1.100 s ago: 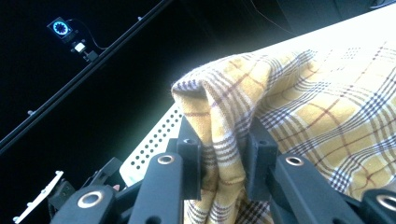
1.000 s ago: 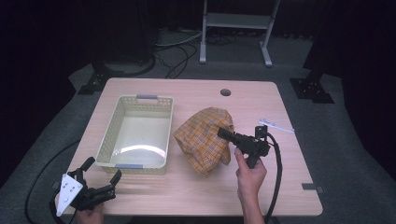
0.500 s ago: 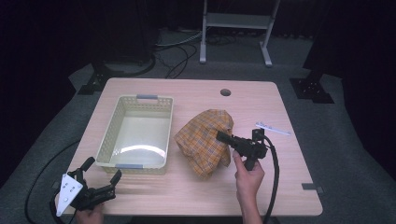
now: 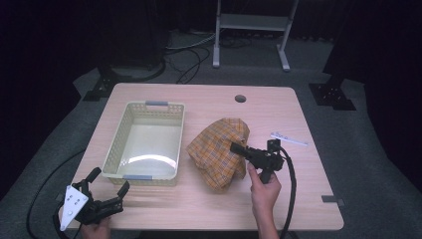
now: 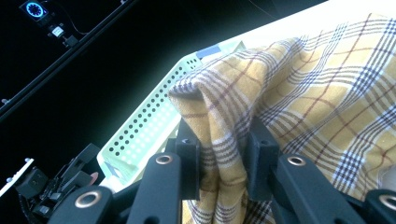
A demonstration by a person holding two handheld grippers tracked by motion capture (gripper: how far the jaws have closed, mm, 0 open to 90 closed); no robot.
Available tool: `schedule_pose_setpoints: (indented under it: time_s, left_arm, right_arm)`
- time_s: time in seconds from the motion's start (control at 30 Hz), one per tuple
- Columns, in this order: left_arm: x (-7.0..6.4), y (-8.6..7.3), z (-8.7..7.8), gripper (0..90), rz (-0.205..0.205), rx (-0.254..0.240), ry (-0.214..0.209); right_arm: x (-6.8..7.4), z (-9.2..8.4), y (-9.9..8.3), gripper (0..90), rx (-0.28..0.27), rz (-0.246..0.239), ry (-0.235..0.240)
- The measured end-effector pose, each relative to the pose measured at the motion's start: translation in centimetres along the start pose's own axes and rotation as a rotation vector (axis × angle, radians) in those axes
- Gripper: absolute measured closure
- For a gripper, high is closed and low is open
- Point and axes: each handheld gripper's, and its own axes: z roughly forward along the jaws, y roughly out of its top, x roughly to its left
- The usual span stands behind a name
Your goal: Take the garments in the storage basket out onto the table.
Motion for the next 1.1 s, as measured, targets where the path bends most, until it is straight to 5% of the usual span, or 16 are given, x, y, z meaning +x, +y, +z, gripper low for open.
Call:
schedule_pose_setpoints:
  time_s: [1.1]
  left_arm:
    - [0.0,0.0,0.0,0.1,0.001,0.000,0.000]
  right_arm:
    - [-1.1,0.0,-1.0,61.6,0.028,-0.008,-0.002]
